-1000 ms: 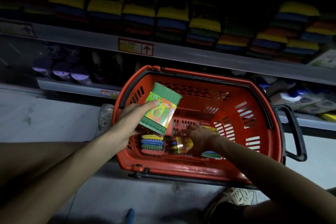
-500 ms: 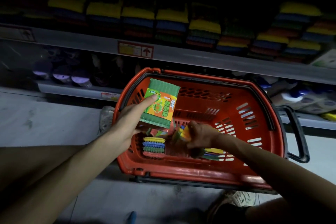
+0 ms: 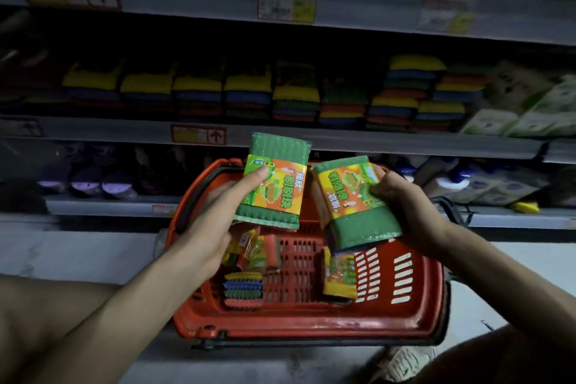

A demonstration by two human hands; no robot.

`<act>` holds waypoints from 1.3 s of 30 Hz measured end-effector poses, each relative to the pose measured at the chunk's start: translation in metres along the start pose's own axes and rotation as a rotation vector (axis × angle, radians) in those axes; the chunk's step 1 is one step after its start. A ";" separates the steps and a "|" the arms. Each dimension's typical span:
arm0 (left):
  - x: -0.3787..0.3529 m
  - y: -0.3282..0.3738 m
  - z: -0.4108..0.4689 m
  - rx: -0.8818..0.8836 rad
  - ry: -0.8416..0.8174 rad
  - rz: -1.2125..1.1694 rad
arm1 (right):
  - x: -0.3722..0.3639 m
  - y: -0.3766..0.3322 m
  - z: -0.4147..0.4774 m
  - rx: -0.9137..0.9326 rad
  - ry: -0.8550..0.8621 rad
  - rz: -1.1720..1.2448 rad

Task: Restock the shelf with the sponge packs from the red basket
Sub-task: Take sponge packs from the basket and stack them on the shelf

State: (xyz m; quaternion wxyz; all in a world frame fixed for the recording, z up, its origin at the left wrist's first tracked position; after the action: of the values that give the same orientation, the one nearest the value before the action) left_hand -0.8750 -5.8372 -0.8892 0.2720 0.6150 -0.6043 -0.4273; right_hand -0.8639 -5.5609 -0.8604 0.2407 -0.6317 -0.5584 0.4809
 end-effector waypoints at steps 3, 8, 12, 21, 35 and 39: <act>-0.014 0.001 0.001 -0.036 0.006 0.004 | -0.006 -0.004 -0.005 0.061 0.034 0.089; -0.043 0.010 -0.004 -0.079 0.045 -0.018 | -0.006 0.001 -0.008 0.088 0.193 -0.084; -0.064 0.015 -0.006 -0.117 0.032 -0.003 | 0.005 -0.009 -0.016 0.159 0.264 -0.052; -0.077 0.026 0.006 -0.131 0.035 -0.098 | 0.020 -0.022 -0.039 0.169 0.202 -0.198; -0.092 0.047 0.007 -0.225 0.238 -0.117 | 0.003 -0.016 -0.041 0.406 0.017 -0.711; -0.095 0.046 0.006 -0.300 0.299 -0.031 | -0.004 -0.009 -0.044 0.399 -0.046 -0.691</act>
State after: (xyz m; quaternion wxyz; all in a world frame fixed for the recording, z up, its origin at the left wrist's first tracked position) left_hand -0.8951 -5.7493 -0.8341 0.4402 0.6335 -0.4773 -0.4207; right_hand -0.8292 -5.5515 -0.8328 0.4936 -0.3365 -0.6390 0.4846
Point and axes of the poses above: each hand's wrist, its own z-axis towards the middle knuckle, its own x-axis out of the back of the hand, y = z × x, the point moved 1 cm from there along z, towards the middle knuckle, and after that the axes turned 5 degrees about z, right-handed, at the moved point
